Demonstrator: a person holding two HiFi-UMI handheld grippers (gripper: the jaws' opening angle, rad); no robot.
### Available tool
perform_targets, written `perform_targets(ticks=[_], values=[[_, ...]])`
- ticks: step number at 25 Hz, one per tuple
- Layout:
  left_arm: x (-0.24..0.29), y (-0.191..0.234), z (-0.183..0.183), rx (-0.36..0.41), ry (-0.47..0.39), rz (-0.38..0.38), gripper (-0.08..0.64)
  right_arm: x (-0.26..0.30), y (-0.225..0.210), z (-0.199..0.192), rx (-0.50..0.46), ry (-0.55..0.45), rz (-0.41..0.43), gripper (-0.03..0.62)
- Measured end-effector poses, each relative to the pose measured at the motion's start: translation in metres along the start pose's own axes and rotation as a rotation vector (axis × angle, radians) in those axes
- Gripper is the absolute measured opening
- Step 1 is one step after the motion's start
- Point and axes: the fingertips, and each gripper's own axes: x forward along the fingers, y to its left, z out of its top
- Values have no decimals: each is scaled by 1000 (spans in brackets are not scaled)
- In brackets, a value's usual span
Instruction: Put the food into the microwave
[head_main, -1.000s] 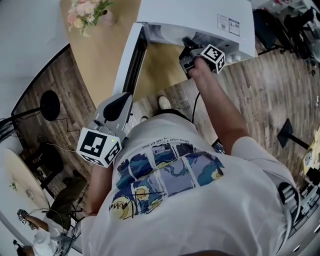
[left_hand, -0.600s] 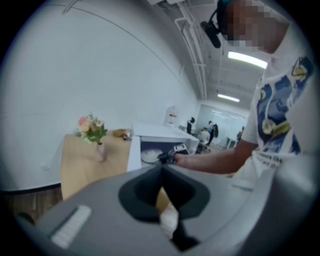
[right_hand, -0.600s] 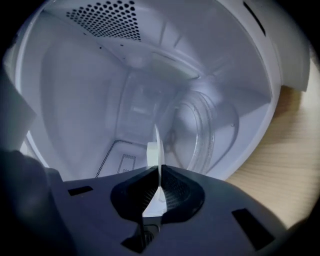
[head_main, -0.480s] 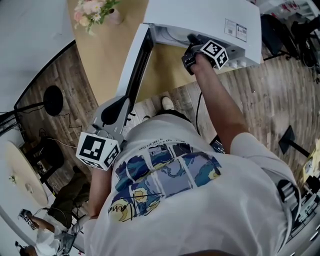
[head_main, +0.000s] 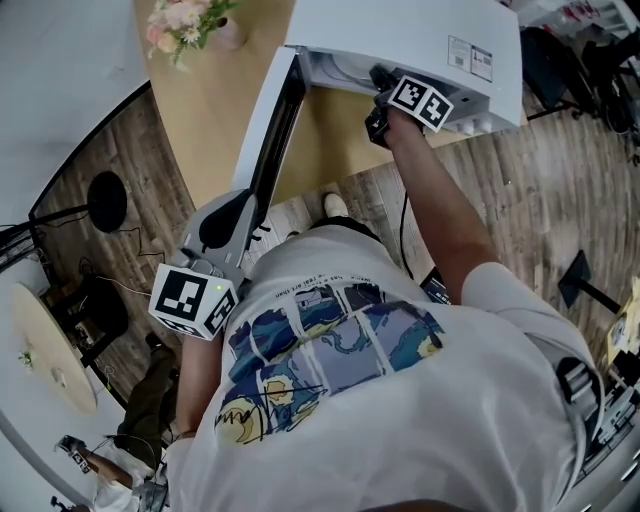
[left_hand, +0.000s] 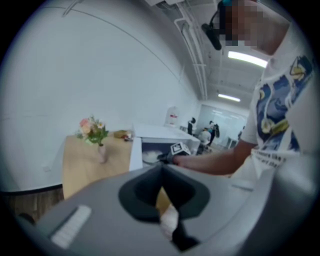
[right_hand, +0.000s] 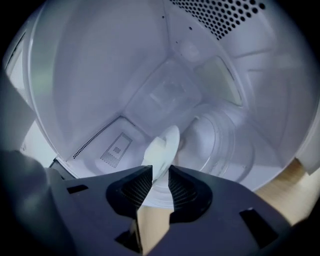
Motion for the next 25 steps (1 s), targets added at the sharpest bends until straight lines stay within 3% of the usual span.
perform_targets(ticks=[5, 8, 15, 25], values=[[1, -2, 0, 3, 3, -8, 9, 1, 8, -10, -150, 85, 14, 181], [1, -2, 0, 1, 3, -12, 9, 0, 14, -16, -247, 138, 22, 201], [-1, -3, -2, 1, -4, -14, 9, -2, 16, -31, -490, 259, -13, 221], [-7, -2, -3, -8, -18, -16, 9, -8, 10, -41, -667, 360, -104, 221]])
